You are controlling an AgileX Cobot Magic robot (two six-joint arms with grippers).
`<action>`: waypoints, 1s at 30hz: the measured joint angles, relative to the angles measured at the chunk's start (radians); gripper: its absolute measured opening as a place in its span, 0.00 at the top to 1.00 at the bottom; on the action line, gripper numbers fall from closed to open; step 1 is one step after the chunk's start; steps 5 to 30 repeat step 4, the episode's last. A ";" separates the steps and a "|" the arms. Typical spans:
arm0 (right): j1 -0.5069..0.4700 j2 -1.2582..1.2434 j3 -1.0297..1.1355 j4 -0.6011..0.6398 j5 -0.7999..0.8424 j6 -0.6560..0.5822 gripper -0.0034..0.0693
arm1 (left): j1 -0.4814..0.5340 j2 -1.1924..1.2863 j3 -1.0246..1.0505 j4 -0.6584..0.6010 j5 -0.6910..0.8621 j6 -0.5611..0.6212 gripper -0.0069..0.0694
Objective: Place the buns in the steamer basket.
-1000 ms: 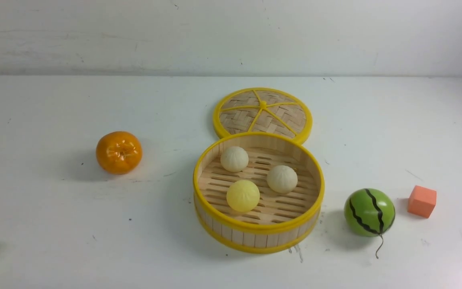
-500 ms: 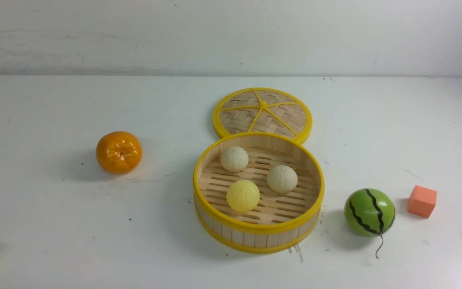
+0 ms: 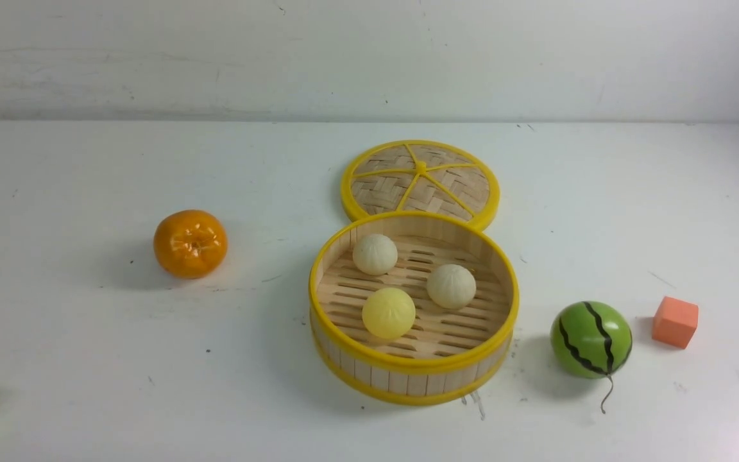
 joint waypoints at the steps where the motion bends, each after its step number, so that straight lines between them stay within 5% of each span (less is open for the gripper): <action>1: 0.000 0.000 0.000 0.000 0.000 0.000 0.81 | 0.000 0.000 0.000 0.000 0.000 0.000 0.91; 30: 0.000 0.000 0.000 0.000 0.000 0.000 0.81 | 0.000 0.000 0.000 0.000 0.000 0.000 0.91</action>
